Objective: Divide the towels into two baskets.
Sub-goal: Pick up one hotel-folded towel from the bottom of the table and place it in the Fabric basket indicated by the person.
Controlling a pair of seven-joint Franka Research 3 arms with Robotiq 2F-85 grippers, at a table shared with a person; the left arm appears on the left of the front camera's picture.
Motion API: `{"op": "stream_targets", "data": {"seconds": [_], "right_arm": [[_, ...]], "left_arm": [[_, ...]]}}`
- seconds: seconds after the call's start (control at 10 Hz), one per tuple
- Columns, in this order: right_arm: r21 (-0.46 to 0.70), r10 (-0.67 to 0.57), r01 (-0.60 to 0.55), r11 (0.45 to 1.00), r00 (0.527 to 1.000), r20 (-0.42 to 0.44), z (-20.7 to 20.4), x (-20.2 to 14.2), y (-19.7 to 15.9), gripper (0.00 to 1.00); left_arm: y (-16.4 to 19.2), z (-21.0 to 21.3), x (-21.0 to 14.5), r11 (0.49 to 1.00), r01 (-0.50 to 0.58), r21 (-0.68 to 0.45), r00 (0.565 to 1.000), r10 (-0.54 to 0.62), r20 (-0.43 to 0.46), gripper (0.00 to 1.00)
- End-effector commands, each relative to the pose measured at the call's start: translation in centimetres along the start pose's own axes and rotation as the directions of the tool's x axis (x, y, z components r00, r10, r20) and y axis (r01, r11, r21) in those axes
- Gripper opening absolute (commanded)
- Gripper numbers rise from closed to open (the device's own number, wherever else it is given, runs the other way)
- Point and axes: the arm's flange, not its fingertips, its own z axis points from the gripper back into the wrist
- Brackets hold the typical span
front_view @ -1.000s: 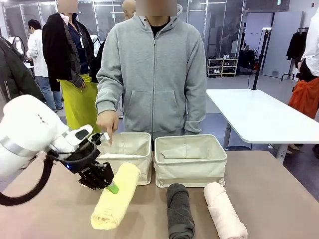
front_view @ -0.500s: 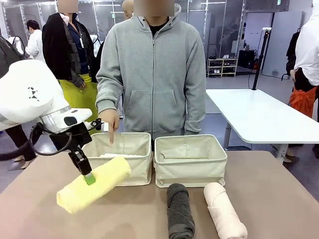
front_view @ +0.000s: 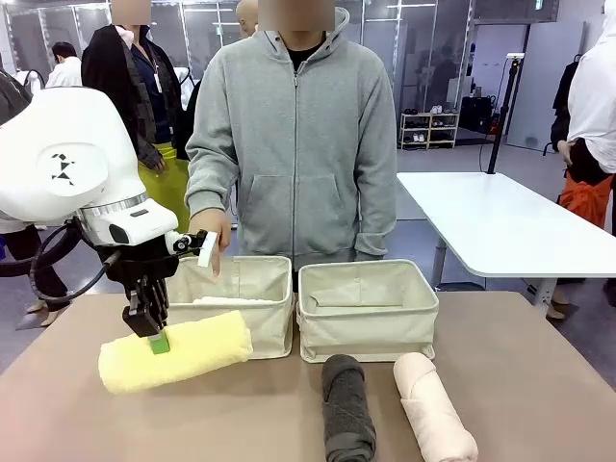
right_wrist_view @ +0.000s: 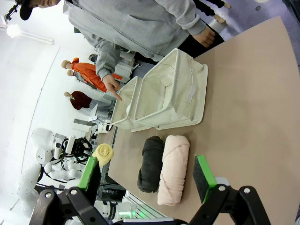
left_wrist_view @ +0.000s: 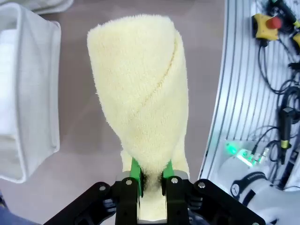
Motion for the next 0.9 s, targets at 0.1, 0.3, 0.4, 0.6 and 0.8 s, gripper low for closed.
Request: {"op": "stream_targets", "data": {"seconds": [0.1, 0.3, 0.4, 0.6, 0.8], "right_arm": [[0.014, 0.01, -0.01, 1.0, 1.0, 0.011, 0.1, -0.1, 0.3, 1.0], [0.014, 0.01, -0.01, 1.0, 1.0, 0.011, 0.1, -0.1, 0.3, 1.0], [0.014, 0.01, -0.01, 1.0, 1.0, 0.011, 0.1, -0.1, 0.3, 1.0], [0.014, 0.01, -0.01, 1.0, 1.0, 0.011, 0.1, -0.1, 0.3, 1.0], [0.014, 0.01, -0.01, 1.0, 1.0, 0.011, 0.1, -0.1, 0.3, 1.0]], "left_arm": [[0.9, -0.9, -0.5, 0.999, -0.045, -0.016, 0.999, 0.045, -0.007, 0.19], [0.6, -0.9, -0.4, 1.0, -0.02, -0.02, 1.0, 0.019, -0.008, 0.2], [-3.1, 1.0, 1.6, 0.979, 0.18, 0.101, 0.975, -0.163, -0.153, 0.2], [-1.0, 4.0, 3.4, 0.933, 0.257, 0.252, 0.949, -0.195, -0.246, 0.2], [2.8, 5.3, 4.2, 0.925, 0.24, 0.295, 0.948, -0.158, -0.276, 0.2]]}}
